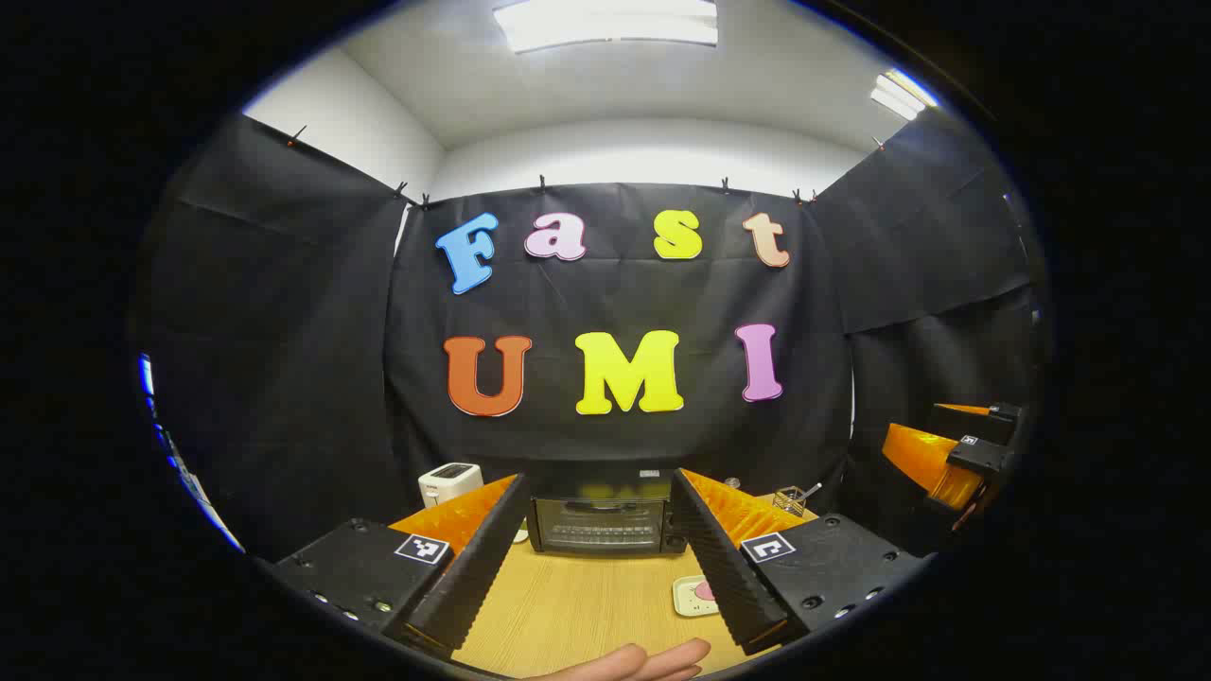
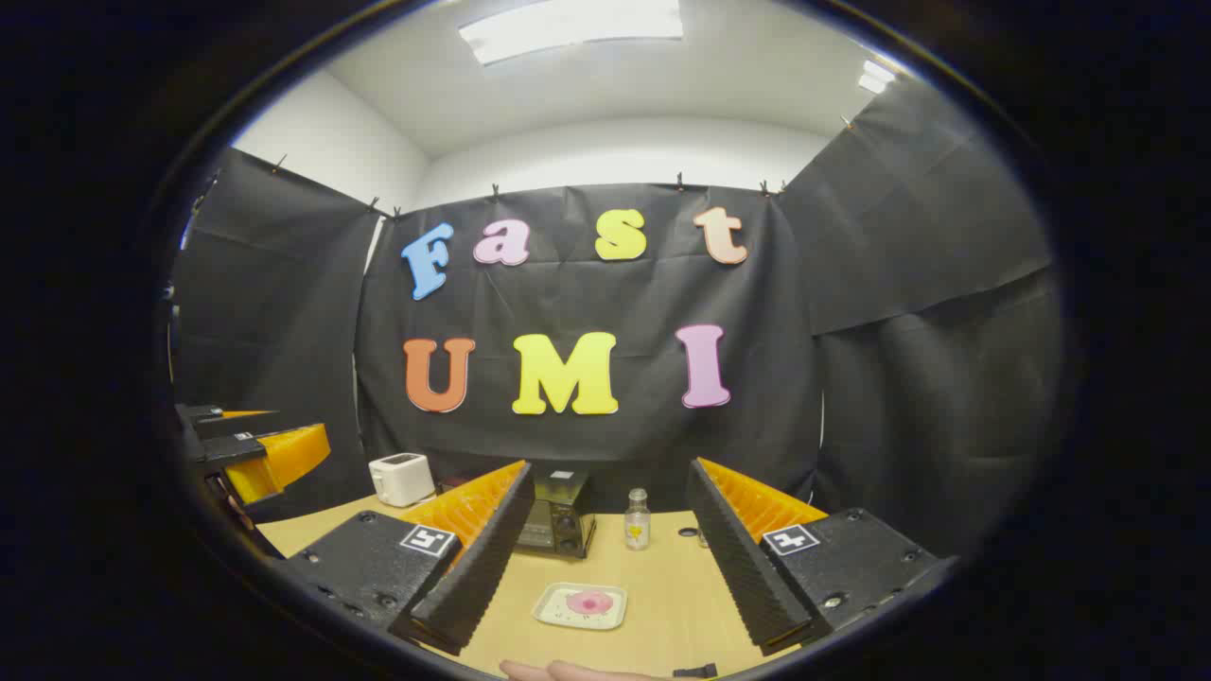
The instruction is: Open the electric oven with the left hand, put the food in, and close the electric oven.
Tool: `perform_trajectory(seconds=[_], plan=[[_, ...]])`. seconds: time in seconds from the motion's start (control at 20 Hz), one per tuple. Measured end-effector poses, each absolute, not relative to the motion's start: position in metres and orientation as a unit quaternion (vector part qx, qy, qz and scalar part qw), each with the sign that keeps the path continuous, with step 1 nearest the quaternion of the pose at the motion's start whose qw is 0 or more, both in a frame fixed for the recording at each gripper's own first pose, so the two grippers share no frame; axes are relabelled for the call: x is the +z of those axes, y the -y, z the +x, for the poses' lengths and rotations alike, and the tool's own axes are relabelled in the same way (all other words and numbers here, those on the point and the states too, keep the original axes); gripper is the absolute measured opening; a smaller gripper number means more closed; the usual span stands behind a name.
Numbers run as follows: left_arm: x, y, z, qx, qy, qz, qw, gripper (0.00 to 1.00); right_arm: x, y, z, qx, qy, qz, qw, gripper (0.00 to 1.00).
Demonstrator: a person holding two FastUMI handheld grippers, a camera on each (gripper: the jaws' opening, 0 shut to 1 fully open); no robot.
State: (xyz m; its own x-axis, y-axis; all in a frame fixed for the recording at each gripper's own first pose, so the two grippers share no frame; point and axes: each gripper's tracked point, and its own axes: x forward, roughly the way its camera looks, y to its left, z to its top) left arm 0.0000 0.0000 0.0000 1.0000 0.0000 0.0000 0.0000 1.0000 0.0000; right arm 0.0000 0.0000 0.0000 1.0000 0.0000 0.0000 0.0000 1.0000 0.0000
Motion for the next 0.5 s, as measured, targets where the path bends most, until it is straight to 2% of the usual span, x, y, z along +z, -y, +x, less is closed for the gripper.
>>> perform_trajectory(seconds=[0.5], plan=[[-0.008,-0.001,0.023,-0.018,0.003,-0.016,1.000,0.96,-0.019,0.015,0.022,0.008,-0.010,0.022,1.000,1.00]])
